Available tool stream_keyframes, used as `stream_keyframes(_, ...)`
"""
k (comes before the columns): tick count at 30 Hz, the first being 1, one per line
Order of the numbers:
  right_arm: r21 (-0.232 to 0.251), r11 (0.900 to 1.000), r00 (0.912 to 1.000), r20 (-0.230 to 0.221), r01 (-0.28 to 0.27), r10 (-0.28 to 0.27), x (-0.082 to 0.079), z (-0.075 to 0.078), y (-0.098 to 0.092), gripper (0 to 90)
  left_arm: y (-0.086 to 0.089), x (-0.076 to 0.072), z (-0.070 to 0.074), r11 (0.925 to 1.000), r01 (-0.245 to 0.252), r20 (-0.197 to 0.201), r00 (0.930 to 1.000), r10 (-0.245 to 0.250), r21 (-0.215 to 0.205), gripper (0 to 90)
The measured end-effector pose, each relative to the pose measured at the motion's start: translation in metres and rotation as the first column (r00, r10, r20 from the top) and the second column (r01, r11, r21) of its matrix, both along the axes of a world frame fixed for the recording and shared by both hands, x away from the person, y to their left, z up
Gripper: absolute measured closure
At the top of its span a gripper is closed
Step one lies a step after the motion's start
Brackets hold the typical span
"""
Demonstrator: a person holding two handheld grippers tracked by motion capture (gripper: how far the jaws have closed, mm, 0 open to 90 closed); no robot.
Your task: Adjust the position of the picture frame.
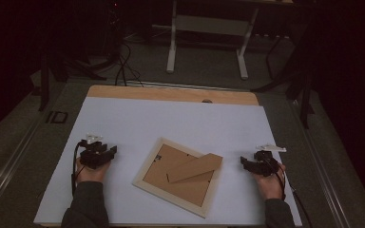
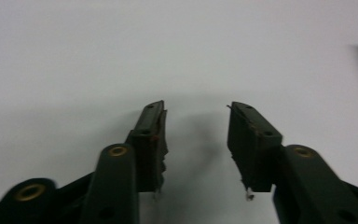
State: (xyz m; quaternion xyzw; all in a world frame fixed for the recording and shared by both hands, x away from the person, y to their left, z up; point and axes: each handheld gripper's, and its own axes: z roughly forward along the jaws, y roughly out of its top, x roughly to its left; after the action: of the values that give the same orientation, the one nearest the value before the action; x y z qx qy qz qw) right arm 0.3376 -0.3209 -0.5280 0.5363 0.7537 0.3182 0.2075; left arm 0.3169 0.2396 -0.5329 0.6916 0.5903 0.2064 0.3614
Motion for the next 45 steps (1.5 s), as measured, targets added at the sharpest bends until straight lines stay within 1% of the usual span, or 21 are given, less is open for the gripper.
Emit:
stream_keyframes(1,0.009,1.0,0.9999,0.003,-0.012,0.012,-0.001,0.001,0.001,46.1,0.0,-0.002,0.003,0.9999,0.013,0.005,0.9999,-0.013,-0.004,60.6)
stream_keyframes(3,0.005,0.999,0.9991,0.017,-0.039,0.038,-0.003,0.003,0.003,49.6,0.001,-0.005,0.007,0.9988,0.044,0.014,0.9989,-0.044,-0.023,62.6)
stream_keyframes(5,0.0,0.998,0.9982,0.024,-0.056,0.056,-0.005,0.005,0.006,51.0,0.0,-0.008,0.011,0.9959,0.073,0.025,0.9971,-0.072,-0.053,63.3)
stream_keyframes(7,-0.002,0.997,0.9967,0.03,-0.075,0.075,-0.006,0.006,0.008,52.0,-0.003,-0.011,0.015,0.9927,0.098,0.035,0.9948,-0.096,-0.07,63.4)
stream_keyframes(8,-0.008,0.996,0.9955,0.032,-0.088,0.089,-0.007,0.006,0.009,52.6,-0.005,-0.012,0.016,0.9908,0.111,0.038,0.9934,-0.108,-0.077,63.4)
stream_keyframes(10,-0.009,0.995,0.994,0.035,-0.103,0.104,-0.007,0.007,0.012,53.7,-0.007,-0.015,0.019,0.982,0.147,0.043,0.9888,-0.143,-0.119,62.6)
stream_keyframes(11,-0.007,0.994,0.9931,0.037,-0.111,0.111,-0.007,0.007,0.012,54.2,-0.009,-0.016,0.02,0.9803,0.161,0.052,0.9864,-0.156,-0.115,62.6)
stream_keyframes(13,-0.005,0.992,0.9911,0.044,-0.126,0.126,-0.008,0.008,0.014,55.5,-0.013,-0.02,0.022,0.9797,0.186,0.069,0.9812,-0.181,-0.076,66.0)
stream_keyframes(14,0.0,0.991,0.9902,0.048,-0.132,0.132,-0.008,0.008,0.014,55.8,-0.015,-0.021,0.023,0.9788,0.192,0.077,0.9793,-0.187,-0.07,66.5)
stream_keyframes(17,0.009,0.991,0.9893,0.052,-0.137,0.136,-0.009,0.009,0.014,56.0,-0.017,-0.023,0.024,0.9792,0.193,0.087,0.9784,-0.187,-0.062,66.3)
stream_keyframes(22,0.026,0.991,0.9894,0.066,-0.132,0.13,-0.011,0.013,0.012,56.1,-0.015,-0.029,0.027,0.9791,0.191,0.115,0.9765,-0.182,-0.07,64.2)
stream_keyframes(26,0.035,0.99,0.9891,0.068,-0.133,0.131,-0.011,0.014,0.011,56.1,-0.014,-0.03,0.028,0.9783,0.195,0.119,0.9753,-0.187,-0.068,63.7)
stream_keyframes(33,0.04,0.989,0.9881,0.065,-0.143,0.14,-0.011,0.014,0.013,56.3,-0.018,-0.033,0.031,0.9695,0.233,0.13,0.9662,-0.223,-0.075,65.2)
stream_keyframes(34,0.041,0.988,0.9873,0.064,-0.148,0.145,-0.011,0.014,0.014,56.8,-0.021,-0.035,0.031,0.9671,0.244,0.132,0.9633,-0.234,-0.071,67.1)
stream_keyframes(35,0.041,0.988,0.9873,0.064,-0.148,0.145,-0.011,0.014,0.014,56.8,-0.021,-0.035,0.031,0.9671,0.244,0.132,0.9633,-0.234,-0.071,68.1)
stream_keyframes(37,0.044,0.987,0.9867,0.062,-0.153,0.151,-0.011,0.013,0.015,57.4,-0.023,-0.037,0.032,0.9633,0.26,0.134,0.9592,-0.249,-0.068,69.3)
stream_keyframes(38,0.049,0.985,0.985,0.06,-0.165,0.162,-0.012,0.013,0.016,60.0,-0.026,-0.04,0.032,0.96,0.273,0.136,0.9552,-0.263,-0.063,72.0)
stream_keyframes(39,0.049,0.985,0.985,0.06,-0.165,0.162,-0.012,0.013,0.016,60.0,-0.026,-0.04,0.032,0.96,0.273,0.136,0.9552,-0.263,-0.063,72.9)
stream_keyframes(42,0.059,0.981,0.9821,0.058,-0.183,0.179,-0.012,0.014,0.018,63.7,-0.029,-0.042,0.032,0.9558,0.289,0.128,0.9514,-0.28,-0.056,76.3)
stream_keyframes(43,0.067,0.978,0.9793,0.053,-0.199,0.195,-0.012,0.013,0.02,65.9,-0.033,-0.044,0.031,0.9485,0.314,0.118,0.9442,-0.307,-0.042,79.4)
stream_keyframes(45,0.066,0.976,0.9773,0.048,-0.209,0.206,-0.013,0.013,0.022,67.9,-0.035,-0.045,0.03,0.9438,0.329,0.112,0.9395,-0.324,-0.033,83.3)
